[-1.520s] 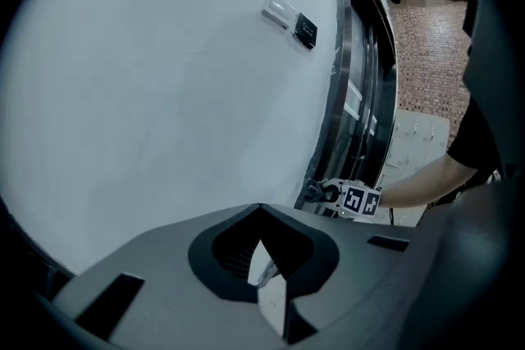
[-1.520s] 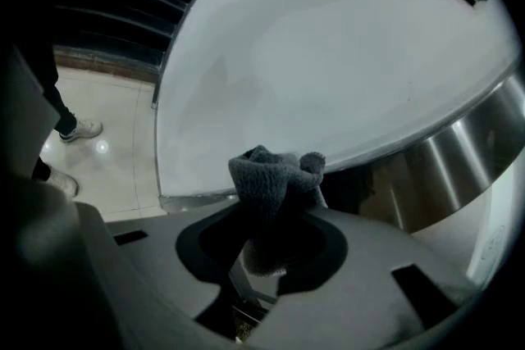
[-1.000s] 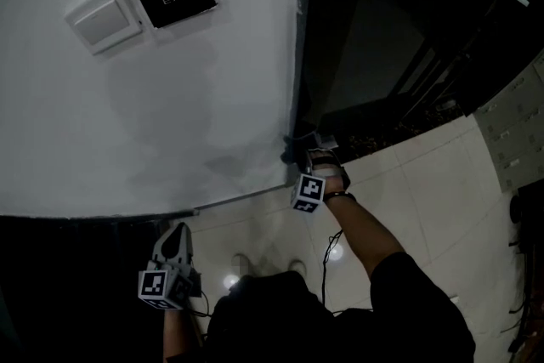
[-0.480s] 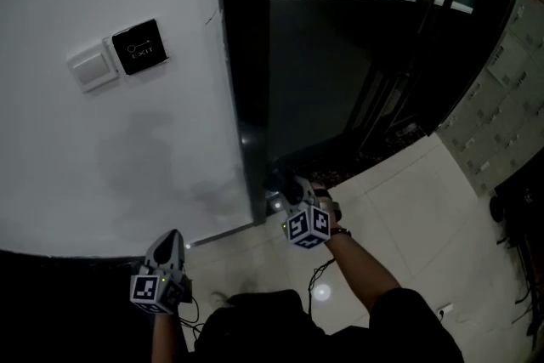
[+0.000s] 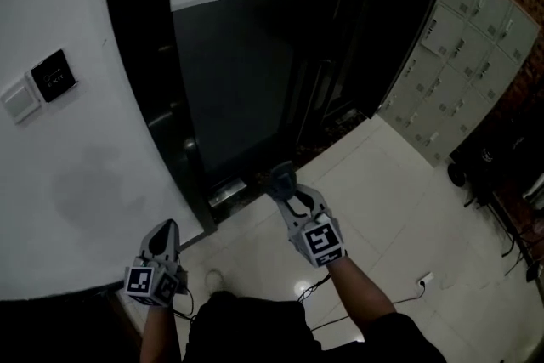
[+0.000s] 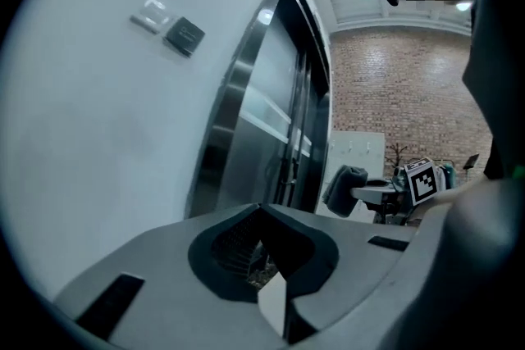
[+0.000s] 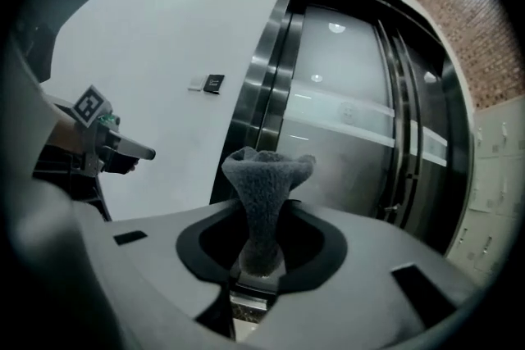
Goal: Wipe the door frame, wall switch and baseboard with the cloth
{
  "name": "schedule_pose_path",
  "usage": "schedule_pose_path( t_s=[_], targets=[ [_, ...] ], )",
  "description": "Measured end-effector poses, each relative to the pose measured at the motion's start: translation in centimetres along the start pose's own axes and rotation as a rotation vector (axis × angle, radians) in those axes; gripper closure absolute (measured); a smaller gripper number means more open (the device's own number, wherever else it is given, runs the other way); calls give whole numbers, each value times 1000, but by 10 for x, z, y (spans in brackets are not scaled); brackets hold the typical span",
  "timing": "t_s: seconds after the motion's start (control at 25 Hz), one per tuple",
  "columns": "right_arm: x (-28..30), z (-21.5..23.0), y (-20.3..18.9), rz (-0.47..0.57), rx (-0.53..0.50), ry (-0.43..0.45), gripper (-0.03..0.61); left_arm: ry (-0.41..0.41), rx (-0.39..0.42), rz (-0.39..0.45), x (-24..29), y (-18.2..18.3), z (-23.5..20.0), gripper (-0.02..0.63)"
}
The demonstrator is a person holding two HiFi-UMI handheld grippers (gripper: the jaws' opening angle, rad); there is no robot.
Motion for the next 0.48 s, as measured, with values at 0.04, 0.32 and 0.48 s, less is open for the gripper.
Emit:
schedule_pose_path(
  t_s=[0.04, 0.32, 0.48],
  targets=[
    [-10, 9, -2, -4, 1, -22, 485, -38, -3, -3, 15, -2, 11, 611],
    [-41, 77, -16, -17, -12, -129, 485, -224, -17, -16, 114, -17, 69, 611],
    [-9, 129, -17, 9, -25, -114, 485, -251, -2, -9, 178, -21, 71, 611]
  ],
)
Point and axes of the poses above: the fingertips, and each gripper's own axes: x forward along the fingers, z to its right, y out of its top, the point moved 8 cm from there along -x, backward along the fingers, and after that the axes turned 2 degrees about y, right-handed, at the moved point
